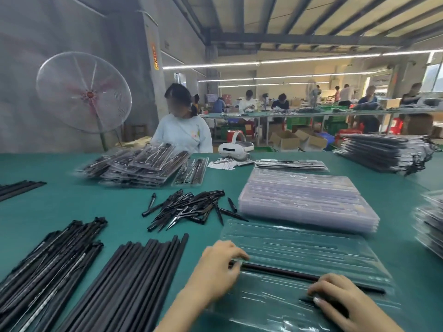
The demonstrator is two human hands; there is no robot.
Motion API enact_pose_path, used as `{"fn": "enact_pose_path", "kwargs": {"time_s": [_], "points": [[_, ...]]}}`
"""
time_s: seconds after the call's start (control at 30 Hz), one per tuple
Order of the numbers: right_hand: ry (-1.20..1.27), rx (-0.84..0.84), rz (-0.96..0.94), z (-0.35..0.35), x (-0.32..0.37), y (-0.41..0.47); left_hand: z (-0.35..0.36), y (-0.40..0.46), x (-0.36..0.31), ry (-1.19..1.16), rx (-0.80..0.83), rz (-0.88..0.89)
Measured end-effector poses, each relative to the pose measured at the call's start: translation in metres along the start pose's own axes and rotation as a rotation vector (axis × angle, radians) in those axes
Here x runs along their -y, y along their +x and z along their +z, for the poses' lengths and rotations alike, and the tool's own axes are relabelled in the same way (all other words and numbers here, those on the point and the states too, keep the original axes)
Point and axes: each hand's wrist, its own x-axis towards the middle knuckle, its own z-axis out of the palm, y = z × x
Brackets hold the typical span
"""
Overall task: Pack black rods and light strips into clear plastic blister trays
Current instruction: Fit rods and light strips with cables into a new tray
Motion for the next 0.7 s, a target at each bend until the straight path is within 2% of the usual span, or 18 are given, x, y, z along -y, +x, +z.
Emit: {"fn": "enact_pose_path", "kwargs": {"time_s": [0.2, 0.3, 0.37, 0.47, 0.6, 0.7], "points": [[-0.03, 0.002, -0.035, -0.002, 0.007, 0.003, -0.083, -0.021, 0.11, 0.37, -0.288, -0.506], [-0.013, -0.004, -0.035, 0.001, 0.006, 0.003, -0.106, -0.058, 0.165, 0.624, -0.191, -0.814], [-0.019, -0.011, -0.044, 0.002, 0.005, 0.005, -0.108, -0.081, 0.192, 0.634, -0.109, -0.92], [-0.028, -0.021, -0.055, 0.005, 0.003, 0.005, -0.105, -0.096, 0.205, 0.601, -0.075, -0.88], [-0.009, -0.027, -0.032, 0.008, 0.001, 0.005, -0.105, -0.099, 0.202, 0.763, -0.037, -0.802], [0.006, -0.034, -0.001, 0.01, -0.001, 0.003, -0.105, -0.101, 0.201, 0.793, 0.012, -0.761]]}}
